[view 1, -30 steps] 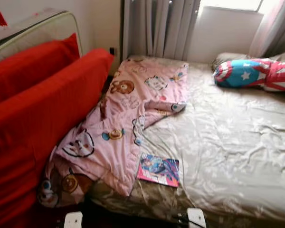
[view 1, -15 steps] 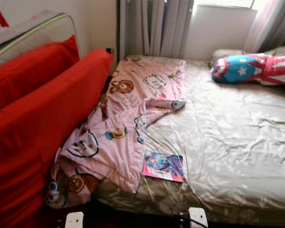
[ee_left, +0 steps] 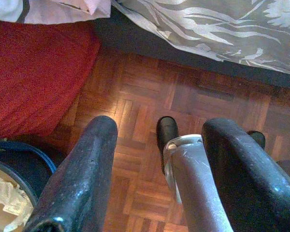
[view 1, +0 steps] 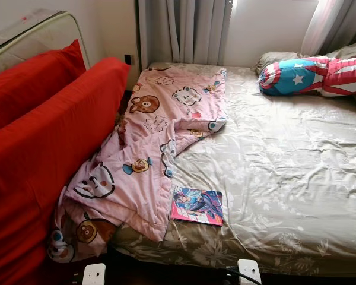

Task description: Clean up the room

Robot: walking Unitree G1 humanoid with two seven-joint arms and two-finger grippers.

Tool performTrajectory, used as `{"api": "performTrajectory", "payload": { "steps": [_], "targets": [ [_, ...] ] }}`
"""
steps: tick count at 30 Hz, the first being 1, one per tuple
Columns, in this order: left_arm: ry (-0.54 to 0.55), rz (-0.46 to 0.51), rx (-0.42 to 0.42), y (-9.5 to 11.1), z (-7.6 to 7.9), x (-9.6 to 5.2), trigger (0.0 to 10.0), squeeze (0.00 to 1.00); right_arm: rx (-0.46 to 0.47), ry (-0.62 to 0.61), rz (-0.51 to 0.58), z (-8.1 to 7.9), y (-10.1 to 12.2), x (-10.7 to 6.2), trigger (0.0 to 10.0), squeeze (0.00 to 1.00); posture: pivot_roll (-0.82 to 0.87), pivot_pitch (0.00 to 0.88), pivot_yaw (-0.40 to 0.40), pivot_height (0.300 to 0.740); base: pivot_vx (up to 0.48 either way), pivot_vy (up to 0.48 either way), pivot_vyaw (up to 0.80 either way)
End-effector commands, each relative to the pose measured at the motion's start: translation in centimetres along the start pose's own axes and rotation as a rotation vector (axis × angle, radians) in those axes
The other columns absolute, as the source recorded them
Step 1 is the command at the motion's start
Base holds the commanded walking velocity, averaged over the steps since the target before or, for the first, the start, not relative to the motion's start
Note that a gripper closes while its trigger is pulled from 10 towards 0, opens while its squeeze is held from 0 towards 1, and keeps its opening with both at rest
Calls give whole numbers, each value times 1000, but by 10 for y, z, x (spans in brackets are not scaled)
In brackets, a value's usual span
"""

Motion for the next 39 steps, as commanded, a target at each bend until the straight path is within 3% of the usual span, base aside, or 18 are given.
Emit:
{"api": "performTrajectory", "payload": {
  "steps": [1, 9, 28, 39],
  "targets": [
    [-11, -27, 1, -7, 2, -1, 10000, 0, 5, -4, -2, 1, -1, 0, 10000, 0, 15, 31, -38, 740, 0, 0, 0],
    [-9, -32, -2, -8, 1, -2, 10000, 0, -9, 2, 5, 0, 0, 0, 10000, 0, 15, 31, -36, 740, 0, 0, 573],
    [-11, -34, 1, -9, 0, -2, 10000, 0, -18, 14, 6, -1, 0, 0, 10000, 0, 14, 8, -29, 740, 0, 0, 0],
    [-18, -8, 6, -3, 3, -1, 10000, 0, -5, 12, 5, -1, -2, -1, 10000, 0, 11, 0, -28, 740, 47, 0, 388]
  ]
}}
Point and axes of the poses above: a point about 5 cm out from each wrist's last joint towards the gripper, its own x axis pointing out of the wrist towards the gripper, its own y axis along the axis of the wrist's last joint, z = x × y, the point moved 3 cm from there along x, pointing out of the wrist towards the gripper, and after that the axes turned 9 degrees about x, right-handed, at the moved point
